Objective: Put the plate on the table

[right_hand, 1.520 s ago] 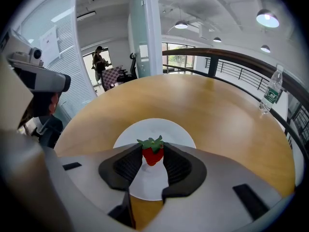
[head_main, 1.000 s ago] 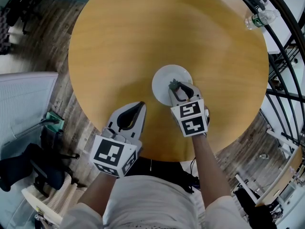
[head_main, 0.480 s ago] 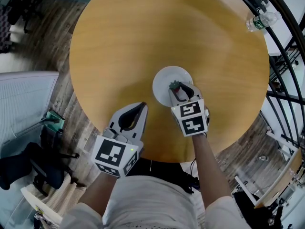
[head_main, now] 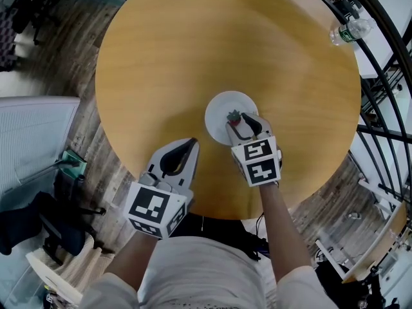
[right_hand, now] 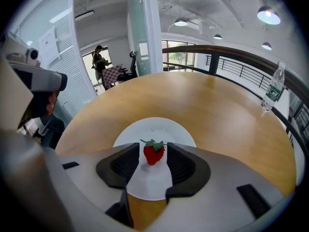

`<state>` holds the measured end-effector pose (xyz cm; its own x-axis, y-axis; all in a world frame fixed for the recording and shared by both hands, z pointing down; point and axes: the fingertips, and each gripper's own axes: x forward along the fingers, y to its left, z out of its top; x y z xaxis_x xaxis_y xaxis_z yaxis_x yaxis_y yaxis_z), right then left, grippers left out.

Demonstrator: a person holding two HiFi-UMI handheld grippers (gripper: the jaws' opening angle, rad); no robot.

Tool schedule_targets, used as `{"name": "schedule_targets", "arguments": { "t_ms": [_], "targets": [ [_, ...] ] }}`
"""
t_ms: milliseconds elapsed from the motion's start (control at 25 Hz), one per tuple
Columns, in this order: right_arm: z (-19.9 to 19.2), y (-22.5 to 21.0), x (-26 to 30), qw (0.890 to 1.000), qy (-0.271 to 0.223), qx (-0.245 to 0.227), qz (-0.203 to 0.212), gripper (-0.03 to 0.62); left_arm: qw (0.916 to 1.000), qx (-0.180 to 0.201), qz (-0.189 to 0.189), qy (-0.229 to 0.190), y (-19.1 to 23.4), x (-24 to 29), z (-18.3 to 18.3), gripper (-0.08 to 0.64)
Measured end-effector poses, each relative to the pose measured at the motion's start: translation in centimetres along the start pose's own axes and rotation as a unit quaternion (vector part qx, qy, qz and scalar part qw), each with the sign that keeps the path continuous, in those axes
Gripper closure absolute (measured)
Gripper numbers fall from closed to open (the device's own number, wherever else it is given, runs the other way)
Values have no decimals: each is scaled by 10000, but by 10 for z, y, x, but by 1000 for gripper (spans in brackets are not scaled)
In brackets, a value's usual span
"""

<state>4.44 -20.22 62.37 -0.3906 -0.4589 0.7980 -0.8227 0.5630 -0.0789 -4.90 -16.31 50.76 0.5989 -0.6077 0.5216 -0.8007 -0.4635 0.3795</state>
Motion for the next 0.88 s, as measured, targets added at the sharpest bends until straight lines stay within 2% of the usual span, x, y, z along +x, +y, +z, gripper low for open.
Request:
{"name": "schedule_targets", "arguments": {
  "t_ms": [400, 560, 880],
  "targets": [
    [16, 3, -45, 9989, -431, 193, 53, 400, 9997, 207, 15, -119, -14, -15, 10, 537],
    [25, 12, -71, 9978, -628, 128, 151, 409, 9993, 310, 18, -222, -22, -26, 20, 537],
    [34, 47, -132, 9952, -911, -30, 361, 510, 9976, 550, -14, -409, -47, -55, 34, 537]
  ]
}}
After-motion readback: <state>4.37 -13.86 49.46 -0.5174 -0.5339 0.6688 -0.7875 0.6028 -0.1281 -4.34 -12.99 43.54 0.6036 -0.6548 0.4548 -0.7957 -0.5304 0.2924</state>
